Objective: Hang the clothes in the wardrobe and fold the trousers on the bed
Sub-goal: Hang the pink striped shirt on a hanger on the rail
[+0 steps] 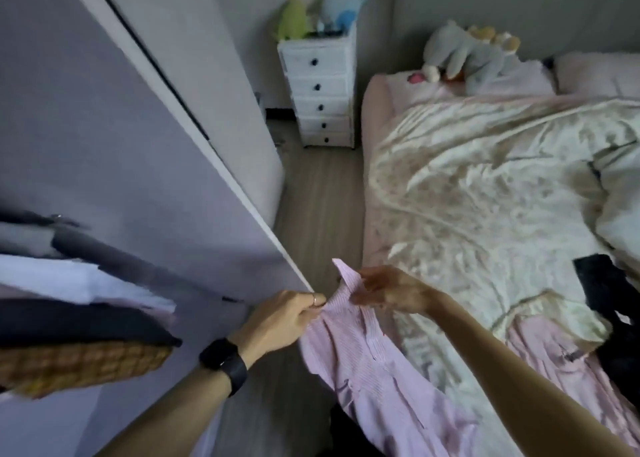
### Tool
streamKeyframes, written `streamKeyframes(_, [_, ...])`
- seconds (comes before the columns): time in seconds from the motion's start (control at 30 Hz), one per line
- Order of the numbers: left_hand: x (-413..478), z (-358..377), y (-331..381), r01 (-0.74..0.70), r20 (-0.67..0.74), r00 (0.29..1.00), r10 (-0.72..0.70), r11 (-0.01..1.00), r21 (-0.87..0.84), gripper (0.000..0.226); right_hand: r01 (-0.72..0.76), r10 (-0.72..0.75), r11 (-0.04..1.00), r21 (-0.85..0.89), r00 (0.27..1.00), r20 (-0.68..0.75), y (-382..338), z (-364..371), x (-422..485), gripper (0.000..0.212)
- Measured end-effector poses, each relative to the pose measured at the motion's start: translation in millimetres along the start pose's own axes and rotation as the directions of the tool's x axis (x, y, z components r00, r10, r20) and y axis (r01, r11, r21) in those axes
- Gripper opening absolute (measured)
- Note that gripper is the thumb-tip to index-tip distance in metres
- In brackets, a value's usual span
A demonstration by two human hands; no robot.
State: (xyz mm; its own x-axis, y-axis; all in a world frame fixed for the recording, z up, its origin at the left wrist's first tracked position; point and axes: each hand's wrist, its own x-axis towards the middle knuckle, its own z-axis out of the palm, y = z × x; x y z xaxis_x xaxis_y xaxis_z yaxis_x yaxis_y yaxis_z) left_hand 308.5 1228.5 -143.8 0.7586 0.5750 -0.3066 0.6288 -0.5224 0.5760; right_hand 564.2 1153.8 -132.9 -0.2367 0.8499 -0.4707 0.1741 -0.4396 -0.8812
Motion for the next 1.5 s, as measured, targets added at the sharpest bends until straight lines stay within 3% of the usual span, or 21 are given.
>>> streamKeyframes(0.07, [-26,-17,-10,0.045,-0.097,0.994,-0.047,0.999,-0.023,0.025,0.011,-0.011,1.0,-0.007,1.0,0.02,-16,20,15,0.007])
streamKeyframes(0.3, [-109,-73,-55,0.222,-0.298,0.905,-0.303,0.935,-0.276,0.032,0.214,-0.227,0.971,-0.105,0.963,-0.144,-91,121,50,0.059])
streamKeyframes(0.4, [-154,-100,-65,0.173,-0.456,0.82,-0.345,0.91,-0.377,0.01,0.312,-0.339,0.936,-0.161,0.923,-0.181,-137,172,47,0.055])
streamKeyframes(0.53, [-204,-142,-68,0.065,-0.699,0.608,-0.377,0.901,-0.429,0.018,0.434,-0.447,0.894,-0.111,0.858,-0.254,-203,225,33,0.035])
streamKeyframes(0.63, [-241,-142,-65,0.042,-0.893,0.332,-0.305,0.95,-0.309,0.028,0.506,-0.503,0.859,-0.078,0.806,-0.312,-240,268,27,0.032])
streamKeyframes(0.7, [-259,-127,-60,0.024,-0.951,0.195,-0.24,0.97,-0.24,0.029,0.536,-0.524,0.84,-0.081,0.766,-0.371,-260,294,27,0.032])
streamKeyframes(0.77, [-279,-108,-57,0.03,-0.972,0.111,-0.208,0.978,-0.206,0.026,0.552,-0.534,0.83,-0.084,0.74,-0.408,-280,323,26,0.032])
streamKeyframes(0.8, [-281,-98,-56,0.037,-0.97,0.116,-0.215,0.977,-0.212,0.026,0.55,-0.521,0.833,-0.063,0.74,-0.425,-286,330,28,0.032])
streamKeyframes(0.93, [-288,-69,-54,0.191,-0.934,0.222,-0.28,0.952,-0.24,0.034,0.527,-0.49,0.849,-0.031,0.764,-0.42,-314,357,37,0.028])
streamKeyframes(1.0, [-288,-68,-58,0.337,-0.882,0.276,-0.383,0.897,-0.284,0.036,0.513,-0.472,0.859,0.003,0.792,-0.386,-320,370,42,0.026])
streamKeyframes(1.07, [-288,-73,-67,0.365,-0.807,0.274,-0.523,0.833,-0.416,0.032,0.496,-0.443,0.865,0.073,0.824,-0.353,-320,381,46,0.023])
streamKeyframes(1.17, [-281,-82,-81,0.353,-0.721,0.165,-0.673,0.723,-0.594,0.041,0.465,-0.402,0.866,0.183,0.866,-0.298,-321,395,52,0.022])
streamKeyframes(1.23, [-276,-89,-88,0.365,-0.716,0.067,-0.694,0.685,-0.63,0.053,0.451,-0.387,0.852,0.266,0.885,-0.261,-325,399,57,0.024])
streamKeyframes(1.33, [-271,-92,-106,0.414,-0.696,0.004,-0.718,0.634,-0.653,0.064,0.415,-0.37,0.848,0.329,0.909,-0.193,-330,401,68,0.024])
streamKeyframes(1.5, [-264,-96,-129,0.579,-0.712,-0.149,-0.687,0.523,-0.626,0.052,0.363,-0.364,0.828,0.427,0.928,-0.084,-344,395,93,0.022])
